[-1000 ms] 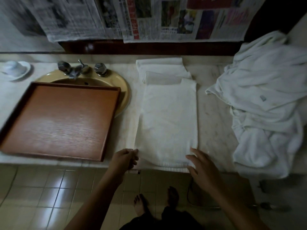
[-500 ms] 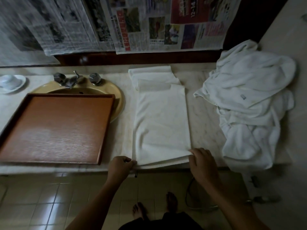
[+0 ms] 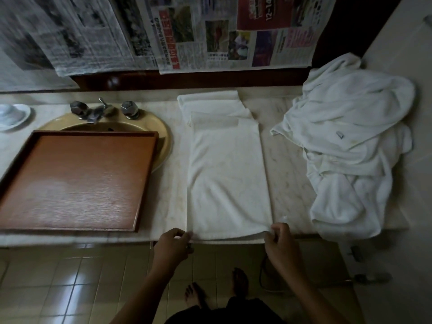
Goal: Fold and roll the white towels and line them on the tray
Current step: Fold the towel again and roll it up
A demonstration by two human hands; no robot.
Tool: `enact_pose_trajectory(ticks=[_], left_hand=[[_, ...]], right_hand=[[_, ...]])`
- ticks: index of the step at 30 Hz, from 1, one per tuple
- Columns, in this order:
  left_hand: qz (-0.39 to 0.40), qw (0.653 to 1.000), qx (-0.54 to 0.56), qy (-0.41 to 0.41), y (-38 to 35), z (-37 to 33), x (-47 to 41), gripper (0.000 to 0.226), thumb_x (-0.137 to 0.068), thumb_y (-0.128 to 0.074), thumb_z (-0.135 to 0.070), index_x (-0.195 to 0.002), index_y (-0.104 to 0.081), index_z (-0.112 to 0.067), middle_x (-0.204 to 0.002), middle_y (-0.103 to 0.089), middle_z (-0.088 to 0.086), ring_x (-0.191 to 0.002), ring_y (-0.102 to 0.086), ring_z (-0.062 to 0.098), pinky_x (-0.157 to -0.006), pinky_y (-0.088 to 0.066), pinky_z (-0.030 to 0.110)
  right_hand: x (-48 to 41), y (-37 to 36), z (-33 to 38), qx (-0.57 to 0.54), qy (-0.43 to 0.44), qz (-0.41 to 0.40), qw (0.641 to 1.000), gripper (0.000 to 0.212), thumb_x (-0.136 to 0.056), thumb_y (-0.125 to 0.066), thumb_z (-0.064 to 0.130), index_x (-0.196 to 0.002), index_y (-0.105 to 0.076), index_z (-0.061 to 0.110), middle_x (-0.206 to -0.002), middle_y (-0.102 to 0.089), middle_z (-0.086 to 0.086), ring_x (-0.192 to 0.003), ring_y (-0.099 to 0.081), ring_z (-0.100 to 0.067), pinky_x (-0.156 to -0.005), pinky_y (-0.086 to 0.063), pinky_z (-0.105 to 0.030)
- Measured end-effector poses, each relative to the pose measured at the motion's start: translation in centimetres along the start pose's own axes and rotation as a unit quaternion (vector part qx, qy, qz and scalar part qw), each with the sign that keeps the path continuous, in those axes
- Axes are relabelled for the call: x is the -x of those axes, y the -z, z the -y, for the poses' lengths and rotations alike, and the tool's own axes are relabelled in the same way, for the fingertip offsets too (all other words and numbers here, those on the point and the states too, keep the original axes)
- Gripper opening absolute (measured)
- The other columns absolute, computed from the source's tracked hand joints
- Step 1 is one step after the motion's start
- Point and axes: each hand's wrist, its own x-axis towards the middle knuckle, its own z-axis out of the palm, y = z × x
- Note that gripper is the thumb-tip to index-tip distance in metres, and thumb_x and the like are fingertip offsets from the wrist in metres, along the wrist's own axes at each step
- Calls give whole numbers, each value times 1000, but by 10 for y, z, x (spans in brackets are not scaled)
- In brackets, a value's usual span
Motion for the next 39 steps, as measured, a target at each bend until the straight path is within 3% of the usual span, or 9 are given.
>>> enact_pose_trajectory(ticks=[3, 7, 11, 15, 19, 22, 27, 34, 39], left_hand=[[52, 987, 136, 67, 1, -3, 3, 23, -98, -69, -20, -98, -70, 3, -89, -75, 22, -80, -75, 32, -81, -60, 45], [39, 984, 165, 50, 4, -4, -2, 26, -93, -74, -20, -99, -71, 6, -94, -73, 32, -83, -72, 34, -73, -61, 38], [30, 986, 158, 38, 2, -10, -7, 26, -89, -79, -22, -95, -72, 3, -83, -75, 23, -82, -75, 38, -70, -62, 38], [21, 991, 127, 19, 1, -16, -12, 20, -89, -78, -10, -92, -72, 9, -89, -75, 26, -78, -76, 38, -74, -63, 42], [17, 989, 146, -33, 3, -23, -7, 17, -82, -83, -8, -86, -72, 5, -81, -75, 17, -73, -75, 25, -70, -59, 32], [5, 992, 113, -58, 4, -16, -3, 18, -79, -85, -10, -84, -72, 2, -79, -76, 14, -74, -74, 24, -70, -58, 33], [-28, 999, 8, -41, 2, 8, -6, 21, -72, -91, -10, -80, -71, -9, -71, -72, 5, -70, -67, 24, -63, -54, 36], [-86, 981, -132, -115, -8, -18, -4, 35, -89, -78, -24, -117, -59, -15, -100, -68, 2, -80, -66, 12, -59, -46, 22], [-112, 890, -280, -342, -48, -39, -26, 51, -101, -57, -35, -147, -45, -18, -148, -50, 4, -135, -47, 20, -110, -43, 37]], right_hand=[[2, -1, 1, 46, 38, -1, 998, 28, -91, -69, 21, -114, -54, 23, -97, -65, -1, -82, -65, -22, -67, -51, -34], [-4, 3, -6, 204, 164, -39, 964, 35, -75, -82, 19, -101, -60, 26, -106, -52, -3, -95, -55, -27, -72, -55, -40], [-18, 13, 2, 251, 241, 11, 937, 32, -77, -79, 14, -98, -61, 29, -104, -50, 5, -95, -50, -17, -71, -49, -32], [-29, 19, 20, 177, 234, 61, 954, 25, -89, -70, 14, -86, -54, 34, -90, -53, 14, -81, -52, -5, -64, -38, -19], [-25, 32, 35, 31, 281, -60, 957, 22, -82, -72, -1, -86, -62, 19, -89, -58, 9, -77, -58, -7, -66, -51, -26], [-15, 27, 9, 59, 299, -76, 950, 26, -78, -70, -6, -89, -61, 15, -99, -53, 4, -87, -58, -17, -74, -51, -32], [-5, 12, -41, 224, 289, -55, 929, 8, -77, -61, 17, -84, -59, 20, -102, -53, -3, -88, -55, -33, -78, -46, -44], [2, 5, 12, 182, 266, -43, 946, 44, -67, -62, 20, -111, -62, 23, -124, -54, 0, -118, -52, -26, -95, -46, -43], [-25, -39, 60, 204, 296, -28, 933, 59, -93, -43, 34, -150, -44, 17, -162, -31, -11, -152, -24, -31, -121, -26, -53]])
